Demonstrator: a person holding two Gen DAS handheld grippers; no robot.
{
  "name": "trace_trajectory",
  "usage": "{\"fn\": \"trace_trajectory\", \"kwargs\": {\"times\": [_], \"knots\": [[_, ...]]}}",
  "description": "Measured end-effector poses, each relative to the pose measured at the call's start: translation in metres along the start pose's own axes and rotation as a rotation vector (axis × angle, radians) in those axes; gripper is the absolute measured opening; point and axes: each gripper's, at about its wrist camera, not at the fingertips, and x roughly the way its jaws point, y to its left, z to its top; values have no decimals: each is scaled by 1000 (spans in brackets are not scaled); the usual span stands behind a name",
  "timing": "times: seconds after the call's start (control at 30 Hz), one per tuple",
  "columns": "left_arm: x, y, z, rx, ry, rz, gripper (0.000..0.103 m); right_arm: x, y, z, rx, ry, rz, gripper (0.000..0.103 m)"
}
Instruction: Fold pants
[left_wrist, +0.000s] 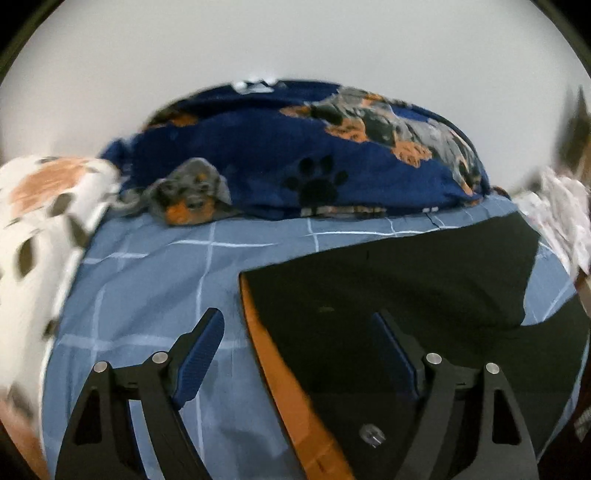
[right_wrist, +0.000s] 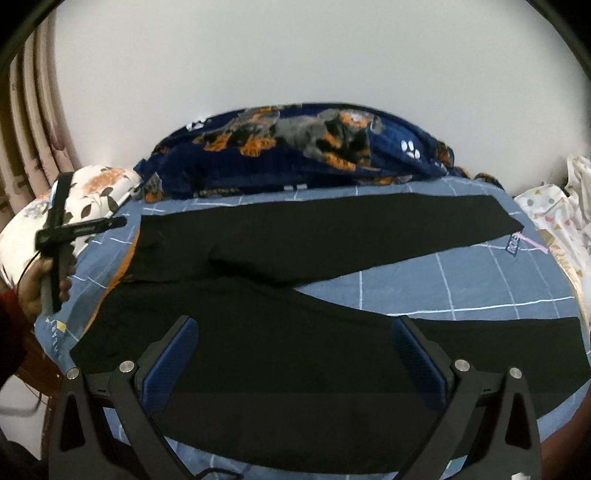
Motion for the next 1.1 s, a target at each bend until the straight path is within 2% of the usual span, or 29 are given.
{"fn": "trace_trajectory", "kwargs": {"times": [0.17,0.3,0.33,0.37,0.43,0.47,0.5,0.53,0.57,0.6,0.67,0.73,0.8,0.93,1.03,1.1], "knots": [[43,24,20,25,25,8,81,25,-5,-3,15,71,-14,103],[72,30,27,39,78,-33,81,41,-13,-5,55,117,-10,103],[78,28,26,56,95,-43,79,43,-15,-5,59,121,-11,103],[84,25,26,76,116,-61,74,44,-16,-5,62,121,-13,103],[97,21,23,88,182,-89,33,46,-17,-4,67,121,-17,103],[98,23,22,61,183,-107,31,47,-18,-3,70,122,-17,103],[97,27,22,16,176,-118,22,48,-18,-3,72,124,-17,103],[95,28,22,-21,174,-123,17,50,-19,-2,76,127,-14,103],[90,31,21,-76,157,-131,15,51,-19,-2,79,128,-9,103],[84,29,20,-84,140,-118,14,52,-19,0,78,127,-4,103],[68,15,18,-64,97,-73,12,53,-19,8,77,119,22,103],[46,2,18,-69,40,-69,11,55,-22,19,97,101,77,103],[8,-22,18,-69,-50,-85,11,60,-28,36,136,85,153,103],[-54,-66,-3,-6,-179,-119,11,86,-43,80,265,92,375,103],[-88,-84,-17,2,-207,-152,11,117,-56,105,394,118,484,99],[-106,-94,-31,-2,-216,-179,11,140,-64,115,486,149,556,90]]}}
